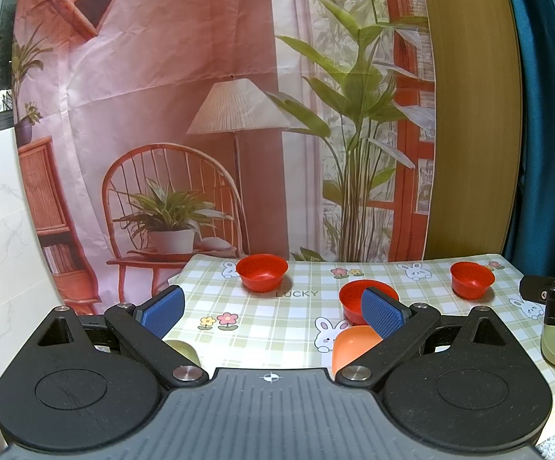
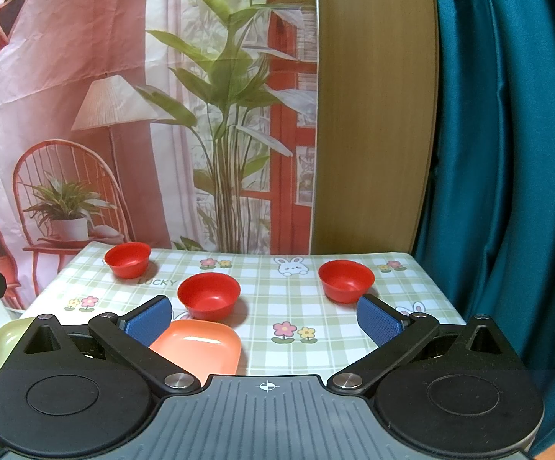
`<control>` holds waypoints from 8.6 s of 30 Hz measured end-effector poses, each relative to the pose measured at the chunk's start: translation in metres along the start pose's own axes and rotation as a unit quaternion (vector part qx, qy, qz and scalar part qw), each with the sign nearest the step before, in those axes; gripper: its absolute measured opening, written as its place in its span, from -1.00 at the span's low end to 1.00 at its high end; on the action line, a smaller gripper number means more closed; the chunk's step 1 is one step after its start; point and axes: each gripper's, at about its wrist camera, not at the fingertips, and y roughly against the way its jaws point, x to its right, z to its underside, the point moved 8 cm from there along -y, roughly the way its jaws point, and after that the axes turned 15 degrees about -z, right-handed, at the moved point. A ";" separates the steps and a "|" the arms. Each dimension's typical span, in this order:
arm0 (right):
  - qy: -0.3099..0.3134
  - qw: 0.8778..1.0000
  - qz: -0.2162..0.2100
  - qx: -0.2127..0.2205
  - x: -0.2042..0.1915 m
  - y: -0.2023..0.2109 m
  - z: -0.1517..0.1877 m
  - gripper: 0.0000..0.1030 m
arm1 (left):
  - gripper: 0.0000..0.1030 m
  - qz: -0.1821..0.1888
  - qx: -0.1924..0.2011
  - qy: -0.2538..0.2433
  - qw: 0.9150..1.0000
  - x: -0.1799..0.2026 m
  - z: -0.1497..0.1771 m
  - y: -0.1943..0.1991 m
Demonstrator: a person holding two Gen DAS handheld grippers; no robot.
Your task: Organize plates and bowls
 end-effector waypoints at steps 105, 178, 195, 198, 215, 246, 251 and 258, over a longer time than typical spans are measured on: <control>0.161 0.916 -0.310 -0.195 -0.287 -0.335 0.087 0.26 | 0.78 -0.145 -0.213 0.061 0.964 -0.198 0.147 -0.256; -0.066 0.979 -0.167 -0.100 -0.035 -0.257 0.043 -0.88 | -0.77 0.063 -0.182 -0.023 0.981 0.064 0.087 -0.211; -0.104 0.981 -0.131 -0.096 0.025 -0.240 0.057 -0.88 | -0.77 0.113 -0.202 -0.049 0.972 0.108 0.099 -0.208; -0.107 0.981 -0.125 -0.103 0.032 -0.240 0.063 -0.88 | -0.77 0.118 -0.209 -0.056 0.969 0.115 0.105 -0.209; -0.125 0.976 -0.098 -0.149 0.055 -0.251 0.104 -0.88 | -0.77 0.120 -0.223 -0.090 0.963 0.137 0.127 -0.217; -0.135 0.974 -0.086 -0.159 0.068 -0.259 0.116 -0.56 | -0.75 0.105 -0.232 -0.036 0.966 0.125 0.133 -0.222; -0.134 0.973 -0.087 -0.165 0.066 -0.264 0.122 -0.56 | -0.68 0.104 -0.232 -0.037 0.966 0.123 0.135 -0.223; -0.133 0.973 -0.086 -0.168 0.066 -0.266 0.123 -0.56 | -0.66 0.104 -0.222 -0.038 0.969 0.120 0.126 -0.220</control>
